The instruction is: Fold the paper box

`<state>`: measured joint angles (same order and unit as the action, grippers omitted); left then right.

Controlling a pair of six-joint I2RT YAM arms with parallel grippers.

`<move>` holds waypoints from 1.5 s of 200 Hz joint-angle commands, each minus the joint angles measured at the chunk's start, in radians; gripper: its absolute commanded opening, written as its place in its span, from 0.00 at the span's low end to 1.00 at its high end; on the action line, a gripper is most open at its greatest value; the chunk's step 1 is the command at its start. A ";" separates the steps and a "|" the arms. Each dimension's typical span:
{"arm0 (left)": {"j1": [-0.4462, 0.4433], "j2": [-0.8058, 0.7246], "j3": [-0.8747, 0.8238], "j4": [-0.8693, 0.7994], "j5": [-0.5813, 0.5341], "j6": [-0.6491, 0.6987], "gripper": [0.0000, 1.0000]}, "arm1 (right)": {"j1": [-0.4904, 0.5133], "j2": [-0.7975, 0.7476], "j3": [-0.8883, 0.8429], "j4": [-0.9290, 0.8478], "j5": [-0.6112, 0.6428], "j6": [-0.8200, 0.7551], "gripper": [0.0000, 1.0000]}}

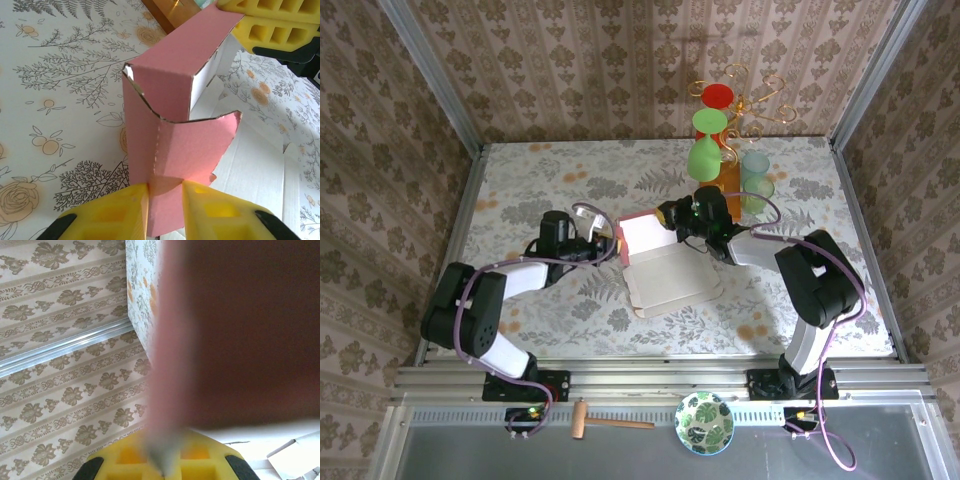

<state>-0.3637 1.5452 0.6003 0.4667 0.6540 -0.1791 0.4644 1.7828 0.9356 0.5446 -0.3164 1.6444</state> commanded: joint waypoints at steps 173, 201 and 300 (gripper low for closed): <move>-0.075 0.043 -0.017 0.134 -0.137 0.000 0.34 | -0.001 0.033 0.012 0.026 -0.041 -0.001 0.00; -0.085 0.054 -0.004 0.142 -0.154 -0.011 0.35 | 0.002 0.034 0.009 0.034 -0.045 -0.002 0.00; -0.141 0.058 0.026 0.092 -0.314 -0.019 0.31 | 0.003 0.034 -0.077 0.152 -0.039 -0.041 0.00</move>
<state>-0.4885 1.5829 0.5919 0.5846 0.4046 -0.1902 0.4541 1.8004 0.8902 0.6544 -0.3191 1.6299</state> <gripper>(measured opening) 0.318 0.043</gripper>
